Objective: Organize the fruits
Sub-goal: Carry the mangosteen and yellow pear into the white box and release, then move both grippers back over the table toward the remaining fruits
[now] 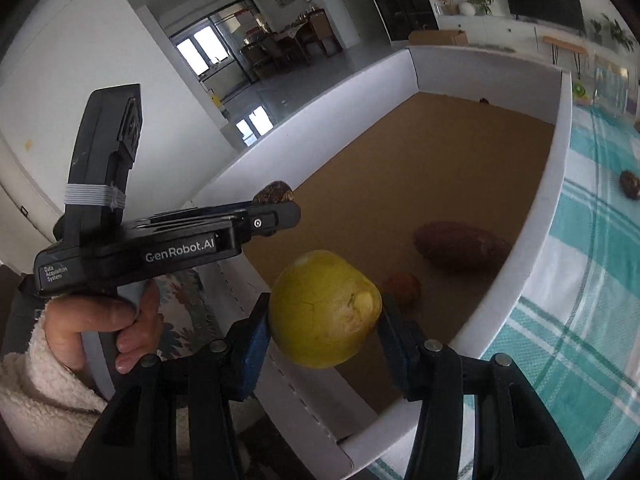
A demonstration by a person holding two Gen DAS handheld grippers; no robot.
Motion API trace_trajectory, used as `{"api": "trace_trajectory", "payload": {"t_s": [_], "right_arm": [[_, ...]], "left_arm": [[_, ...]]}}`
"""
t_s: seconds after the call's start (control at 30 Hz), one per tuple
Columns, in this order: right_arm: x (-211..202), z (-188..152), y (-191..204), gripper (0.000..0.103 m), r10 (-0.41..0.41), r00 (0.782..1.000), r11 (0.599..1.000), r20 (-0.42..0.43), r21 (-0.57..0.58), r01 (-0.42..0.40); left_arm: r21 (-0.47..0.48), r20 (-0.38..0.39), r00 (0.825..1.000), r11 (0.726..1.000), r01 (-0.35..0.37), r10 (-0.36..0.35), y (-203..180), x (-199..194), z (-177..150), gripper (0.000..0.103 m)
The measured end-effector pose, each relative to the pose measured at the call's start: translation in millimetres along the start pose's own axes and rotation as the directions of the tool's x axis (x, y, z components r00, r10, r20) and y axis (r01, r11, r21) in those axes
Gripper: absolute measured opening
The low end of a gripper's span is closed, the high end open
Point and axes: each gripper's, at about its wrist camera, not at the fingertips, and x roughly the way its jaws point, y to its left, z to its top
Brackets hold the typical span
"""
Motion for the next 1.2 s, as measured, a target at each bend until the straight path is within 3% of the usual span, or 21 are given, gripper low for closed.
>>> {"api": "trace_trajectory", "payload": {"t_s": [0.07, 0.2, 0.3, 0.37, 0.43, 0.5, 0.6, 0.63, 0.67, 0.7, 0.73, 0.83, 0.93, 1.07, 1.2], "right_arm": [[-14, 7, -5, 0.065, 0.036, 0.998, 0.999, 0.045, 0.027, -0.037], [-78, 15, -30, 0.08, -0.013, 0.975, 0.998, 0.221, 0.069, -0.003], [-130, 3, -67, 0.091, -0.112, 0.931, 0.985, 0.347, 0.162, 0.058], [-148, -15, -97, 0.099, -0.2, 0.902, 0.961, 0.383, 0.256, 0.104], [-152, -38, -138, 0.099, -0.331, 0.878, 0.914, 0.346, 0.348, 0.207], [-152, -71, -186, 0.099, -0.468, 0.845, 0.829, 0.259, 0.459, 0.318], [-162, -127, -245, 0.099, -0.564, 0.809, 0.705, 0.167, 0.607, 0.366], [-168, -145, -258, 0.099, -0.582, 0.798, 0.675, 0.158, 0.641, 0.365], [-174, -160, -271, 0.099, -0.606, 0.782, 0.636, 0.142, 0.677, 0.37], [-181, -170, -280, 0.099, -0.613, 0.781, 0.588, 0.124, 0.731, 0.346], [-189, -174, -286, 0.099, -0.614, 0.775, 0.573, 0.147, 0.759, 0.31], [-196, -171, -290, 0.099, -0.702, 0.705, 0.51, 0.101, 0.763, 0.398], [-188, -174, -291, 0.099, -0.718, 0.695, 0.473, 0.035, 0.757, 0.451], [-181, -174, -295, 0.099, -0.757, 0.654, 0.432, -0.021, 0.735, 0.523], [-176, -177, -300, 0.099, -0.755, 0.653, 0.408, -0.058, 0.738, 0.537]], "left_arm": [[-0.017, 0.015, 1.0, 1.0, -0.013, 0.013, 0, -2, 3, 0.07], [-0.006, 0.113, 0.993, 1.0, 0.027, -0.027, -18, -20, 17, 0.074], [0.042, 0.177, 0.978, 0.994, 0.101, -0.107, -52, -34, 22, 0.078], [0.104, 0.178, 0.964, 0.978, 0.182, -0.199, -83, -40, 20, 0.079], [0.189, 0.127, 0.945, 0.943, 0.276, -0.302, -124, -37, 10, 0.083], [0.271, 0.028, 0.92, 0.889, 0.369, -0.39, -169, -26, -6, 0.083], [0.331, -0.114, 0.879, 0.817, 0.472, -0.462, -227, 2, -32, 0.083], [0.345, -0.127, 0.879, 0.81, 0.474, -0.46, -244, 12, -38, 0.083], [0.357, -0.129, 0.886, 0.813, 0.461, -0.445, -257, 22, -42, 0.083], [0.368, -0.125, 0.894, 0.817, 0.445, -0.431, -268, 34, -43, 0.083], [0.379, -0.107, 0.904, 0.823, 0.423, -0.415, -276, 45, -45, 0.083], [0.428, -0.041, 0.942, 0.846, 0.318, -0.334, -294, 79, -45, 0.083], [0.462, -0.002, 0.972, 0.862, 0.21, -0.235, -305, 111, -43, 0.083], [0.456, 0.006, 0.987, 0.878, 0.142, -0.163, -301, 137, -44, 0.083], [0.424, -0.02, 0.986, 0.892, 0.157, -0.164, -294, 143, -42, 0.083]]}}
